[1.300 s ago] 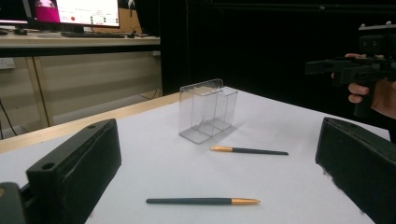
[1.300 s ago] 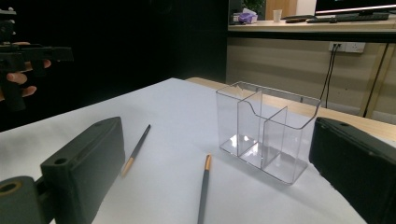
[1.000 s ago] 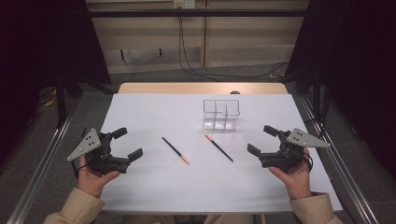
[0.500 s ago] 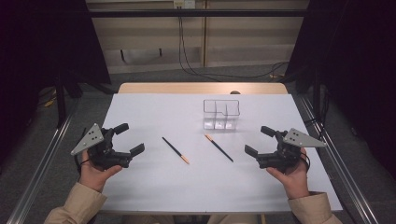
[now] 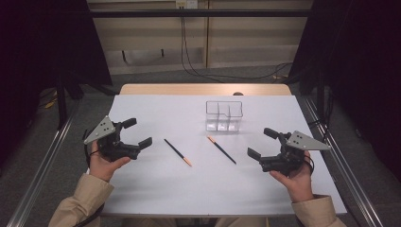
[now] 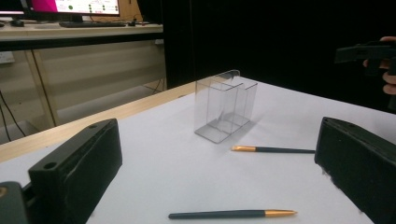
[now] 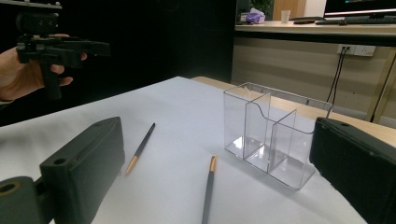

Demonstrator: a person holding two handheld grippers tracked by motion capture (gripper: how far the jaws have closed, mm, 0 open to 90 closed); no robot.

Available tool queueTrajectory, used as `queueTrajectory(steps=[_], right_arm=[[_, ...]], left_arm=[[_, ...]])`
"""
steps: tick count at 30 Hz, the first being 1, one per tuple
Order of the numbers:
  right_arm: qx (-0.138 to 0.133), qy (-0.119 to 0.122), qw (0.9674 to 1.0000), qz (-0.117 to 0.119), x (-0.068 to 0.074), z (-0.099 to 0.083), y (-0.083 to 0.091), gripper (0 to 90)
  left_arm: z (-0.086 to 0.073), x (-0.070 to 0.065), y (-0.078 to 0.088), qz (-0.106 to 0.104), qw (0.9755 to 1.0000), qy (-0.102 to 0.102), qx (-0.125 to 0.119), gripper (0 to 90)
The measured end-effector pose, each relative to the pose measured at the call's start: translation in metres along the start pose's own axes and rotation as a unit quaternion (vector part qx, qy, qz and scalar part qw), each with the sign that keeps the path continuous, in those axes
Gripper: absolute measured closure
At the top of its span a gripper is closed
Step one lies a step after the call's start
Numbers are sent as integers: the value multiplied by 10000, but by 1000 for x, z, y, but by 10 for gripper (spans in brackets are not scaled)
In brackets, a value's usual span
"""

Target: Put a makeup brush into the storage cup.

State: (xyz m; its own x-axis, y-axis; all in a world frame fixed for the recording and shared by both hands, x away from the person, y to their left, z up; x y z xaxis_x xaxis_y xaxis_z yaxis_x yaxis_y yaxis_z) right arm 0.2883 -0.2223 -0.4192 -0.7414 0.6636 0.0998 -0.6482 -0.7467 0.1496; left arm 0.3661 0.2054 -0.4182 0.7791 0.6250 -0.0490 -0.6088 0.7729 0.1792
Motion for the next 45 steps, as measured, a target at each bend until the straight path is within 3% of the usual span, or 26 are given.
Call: queueTrajectory(steps=[10,14,17,28,33,38,42,45], right_arm=[[-13,30,10000,-7,2,1,0,28],[-29,28,10000,-11,2,2,1,28],[-32,23,10000,0,1,2,2,28],[-15,19,10000,-25,3,1,4,28],[-9,34,10000,-7,4,1,3,28],[1,61,10000,41,5,2,1,28],[26,73,10000,48,5,1,0,28],[4,68,10000,65,5,2,-1,28]], left_arm=[[-3,6,-23,-81,9989,-161,421,6],[-4,8,-34,-175,9979,-223,590,6],[-6,11,-43,-112,9959,-406,796,6],[-4,16,-65,-178,9965,-333,741,8],[-6,19,-74,-198,9957,-301,848,8],[-8,21,-80,-242,9924,-430,1125,8],[-11,20,-86,-343,9880,-530,1411,8],[-15,17,-91,-494,9806,-707,1762,8]])
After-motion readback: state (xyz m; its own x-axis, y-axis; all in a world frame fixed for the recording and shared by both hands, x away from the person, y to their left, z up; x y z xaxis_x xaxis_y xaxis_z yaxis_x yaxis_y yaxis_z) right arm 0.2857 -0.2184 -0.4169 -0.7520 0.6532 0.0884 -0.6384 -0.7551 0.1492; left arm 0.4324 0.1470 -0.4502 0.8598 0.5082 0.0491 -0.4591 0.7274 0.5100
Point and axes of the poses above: each handheld gripper's, and its own axes: y roughly backward along the jaws, z roughly out of its top, x roughly to its left, the point moved 5 cm from there along -y, roughly forward along the jaws, and after that the axes turned 5 degrees about z, right-handed, at the moved point
